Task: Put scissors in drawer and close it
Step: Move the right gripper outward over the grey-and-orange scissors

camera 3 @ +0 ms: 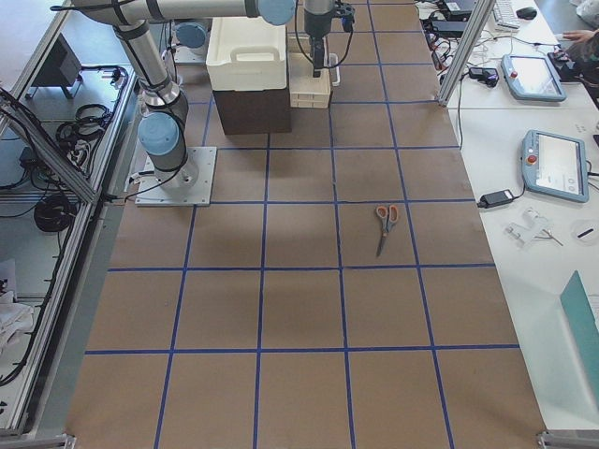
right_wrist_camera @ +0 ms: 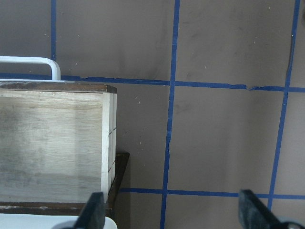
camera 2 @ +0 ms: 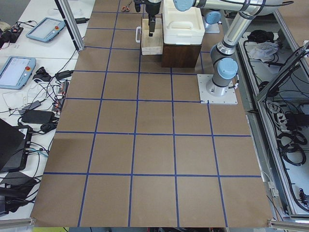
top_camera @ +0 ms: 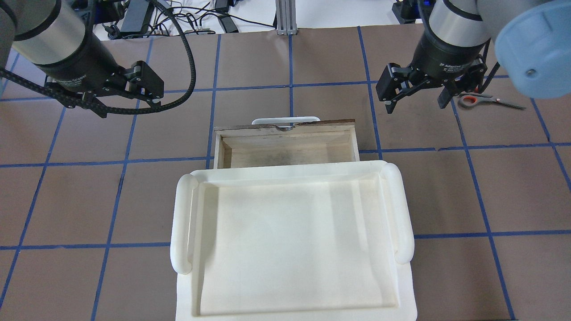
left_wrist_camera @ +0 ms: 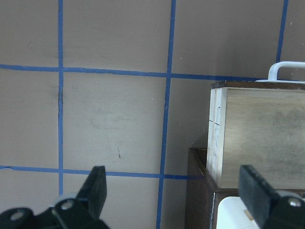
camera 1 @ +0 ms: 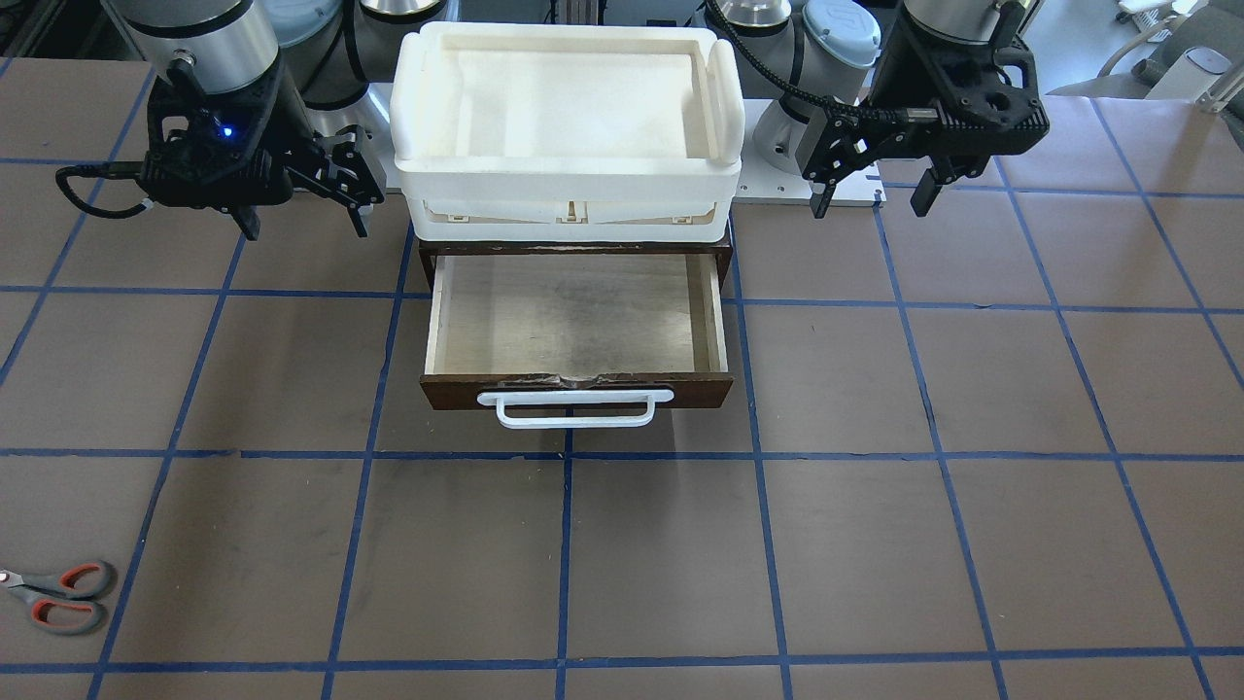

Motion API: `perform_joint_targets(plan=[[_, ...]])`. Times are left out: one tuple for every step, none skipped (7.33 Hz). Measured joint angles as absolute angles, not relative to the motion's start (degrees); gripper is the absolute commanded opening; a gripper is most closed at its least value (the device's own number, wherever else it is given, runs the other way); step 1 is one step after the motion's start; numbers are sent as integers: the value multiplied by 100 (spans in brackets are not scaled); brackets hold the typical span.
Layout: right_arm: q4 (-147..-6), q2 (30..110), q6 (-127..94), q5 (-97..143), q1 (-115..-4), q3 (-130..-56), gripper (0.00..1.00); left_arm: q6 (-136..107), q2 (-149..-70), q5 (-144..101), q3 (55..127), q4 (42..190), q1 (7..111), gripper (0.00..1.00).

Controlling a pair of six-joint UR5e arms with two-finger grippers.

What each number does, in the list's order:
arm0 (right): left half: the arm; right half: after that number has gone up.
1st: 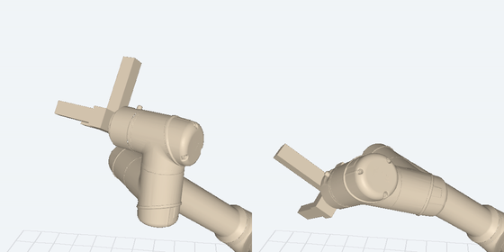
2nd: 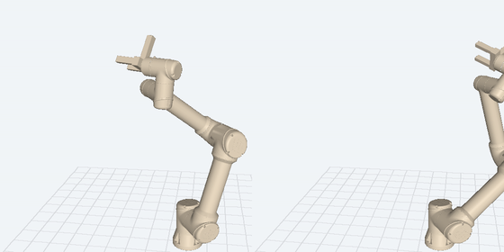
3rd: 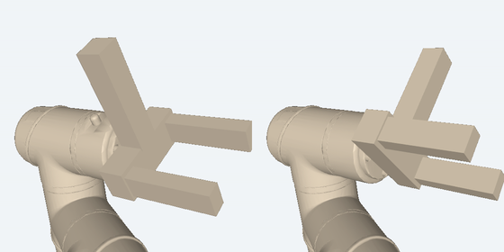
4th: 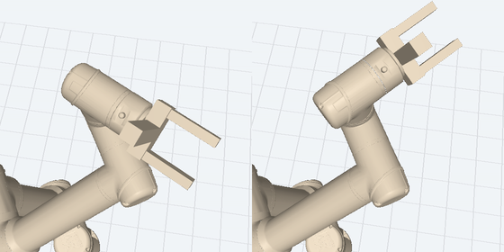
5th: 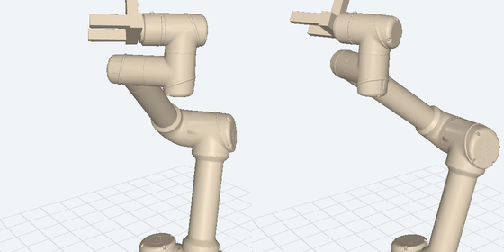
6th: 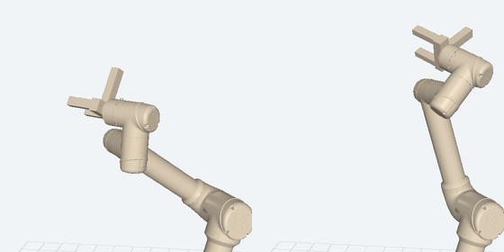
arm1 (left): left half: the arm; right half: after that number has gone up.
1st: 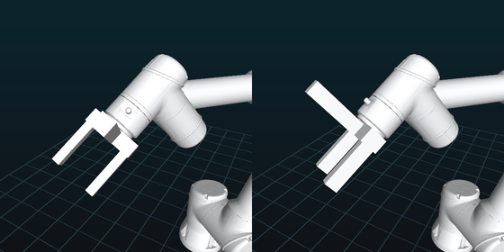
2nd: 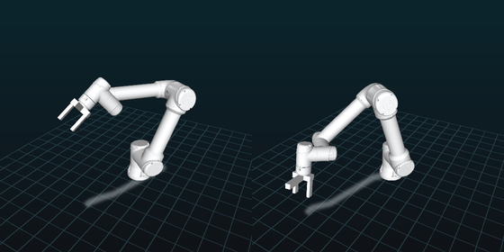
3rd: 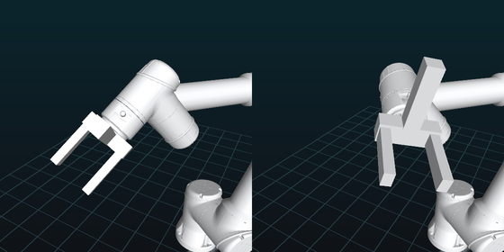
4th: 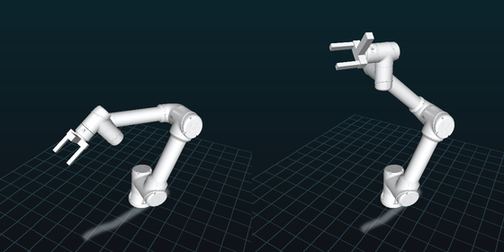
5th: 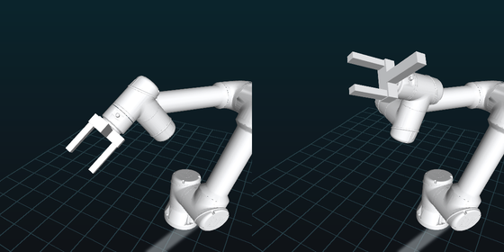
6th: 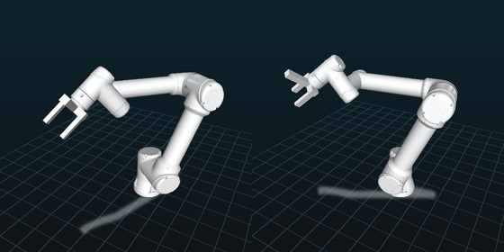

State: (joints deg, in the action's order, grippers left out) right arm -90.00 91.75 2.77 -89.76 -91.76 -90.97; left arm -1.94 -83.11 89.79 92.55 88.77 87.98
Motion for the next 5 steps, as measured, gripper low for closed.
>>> perform_joint_targets(plan=[[-9105,9149,686,-8933,-9088,-9092,100,-193,-8308,8980,9255,8877,8798,100],[-9215,9106,1308,-8909,-8928,-9090,100,-193,-8307,8982,9255,8877,8798,100],[-9265,9057,1906,-8902,-8718,-9088,100,-193,-8304,8982,9255,8877,8798,100],[-9301,8969,2570,-8914,-8484,-9082,100,-193,-8300,8982,9255,8877,8798,100],[-9399,8821,3292,-8926,-8244,-9079,100,-193,-8299,8982,9257,8877,8798,100]])
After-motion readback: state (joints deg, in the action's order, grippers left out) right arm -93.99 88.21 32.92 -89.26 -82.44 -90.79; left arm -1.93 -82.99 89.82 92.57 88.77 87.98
